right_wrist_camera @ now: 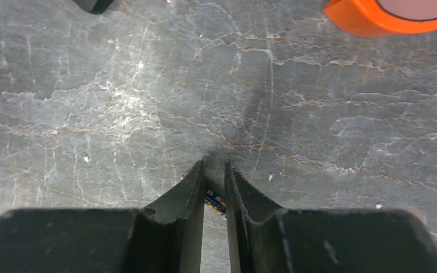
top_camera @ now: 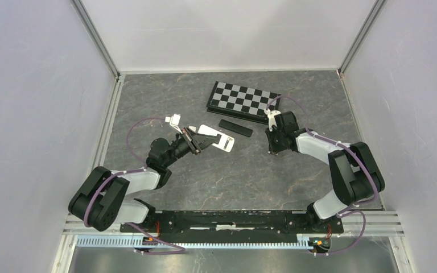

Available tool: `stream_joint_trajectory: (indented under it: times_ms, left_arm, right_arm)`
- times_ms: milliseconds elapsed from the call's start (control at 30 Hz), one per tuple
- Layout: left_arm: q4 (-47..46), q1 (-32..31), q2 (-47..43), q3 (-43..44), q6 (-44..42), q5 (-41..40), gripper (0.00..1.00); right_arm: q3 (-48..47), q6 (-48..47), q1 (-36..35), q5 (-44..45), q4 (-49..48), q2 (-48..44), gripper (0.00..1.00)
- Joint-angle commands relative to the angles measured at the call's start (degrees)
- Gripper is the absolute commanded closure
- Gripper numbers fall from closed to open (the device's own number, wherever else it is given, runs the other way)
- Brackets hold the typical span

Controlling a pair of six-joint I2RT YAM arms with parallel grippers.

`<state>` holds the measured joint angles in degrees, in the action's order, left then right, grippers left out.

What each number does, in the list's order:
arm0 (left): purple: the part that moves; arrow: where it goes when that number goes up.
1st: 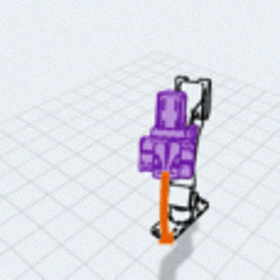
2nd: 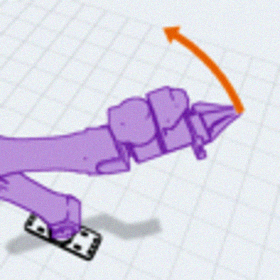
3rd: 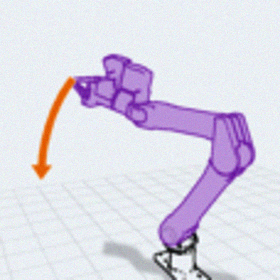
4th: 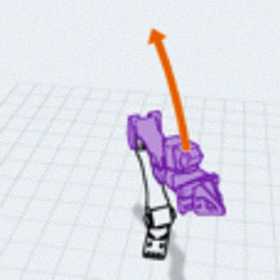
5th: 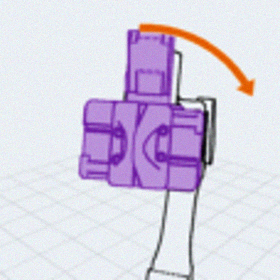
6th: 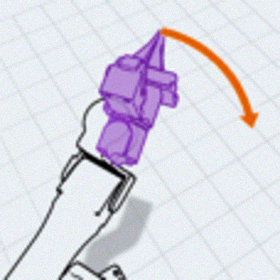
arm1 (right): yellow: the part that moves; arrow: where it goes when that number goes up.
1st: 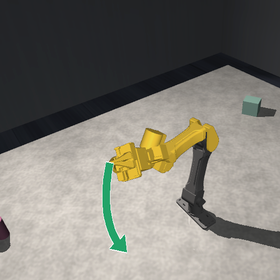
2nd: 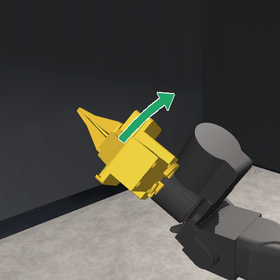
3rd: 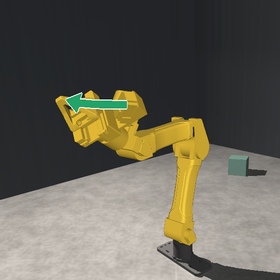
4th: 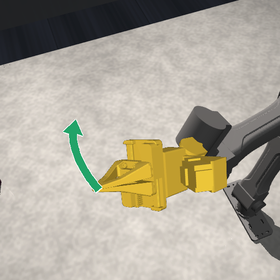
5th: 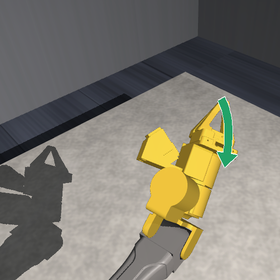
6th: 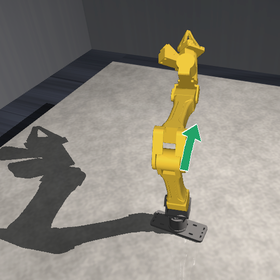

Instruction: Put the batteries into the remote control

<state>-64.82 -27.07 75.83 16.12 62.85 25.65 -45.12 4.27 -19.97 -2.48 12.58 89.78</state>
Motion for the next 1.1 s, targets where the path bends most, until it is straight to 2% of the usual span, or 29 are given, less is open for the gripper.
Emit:
stream_joint_trajectory:
  times_ms: [0,67,167,400,500,567,633,900,1067]
  left_arm:
    - [-2.31,0.38,0.81,2.82,-2.39,0.36,0.92]
    - [-2.33,0.36,1.06,2.84,-2.32,0.50,0.92]
    - [-2.66,0.44,1.38,2.95,-2.17,0.90,0.92]
    - [-2.74,0.77,1.17,3.30,-2.19,0.07,0.92]
    - [-2.23,0.90,0.84,3.33,-2.50,-0.42,0.92]
    - [-1.45,1.03,0.31,3.36,-3.18,-0.62,0.93]
    - [-0.15,1.14,-0.30,3.31,-3.97,-1.14,0.94]
    - [5.86,1.21,-4.31,3.48,-8.26,-2.53,0.94]
    - [9.87,1.21,-7.43,3.72,-10.83,-3.21,0.93]
  right_arm:
    - [0.12,-3.40,0.12,-4.08,0.72,-2.05,0.77]
    - [0.21,-3.80,0.19,-4.25,1.43,-2.70,0.74]
    - [0.53,-5.04,0.10,-2.91,2.32,-4.06,0.65]
    - [0.21,-4.36,0.15,-2.17,3.76,-5.55,0.62]
    - [1.12,0.50,0.11,-0.92,2.03,-8.34,0.50]
    - [4.24,5.53,0.10,4.25,-1.60,-11.65,0.43]
    - [7.63,10.18,0.10,5.79,-5.35,-14.56,0.37]
    - [11.03,31.44,-2.08,9.87,-4.11,-17.39,0.35]
    - [19.25,43.51,-5.07,16.06,-12.14,-23.52,0.45]
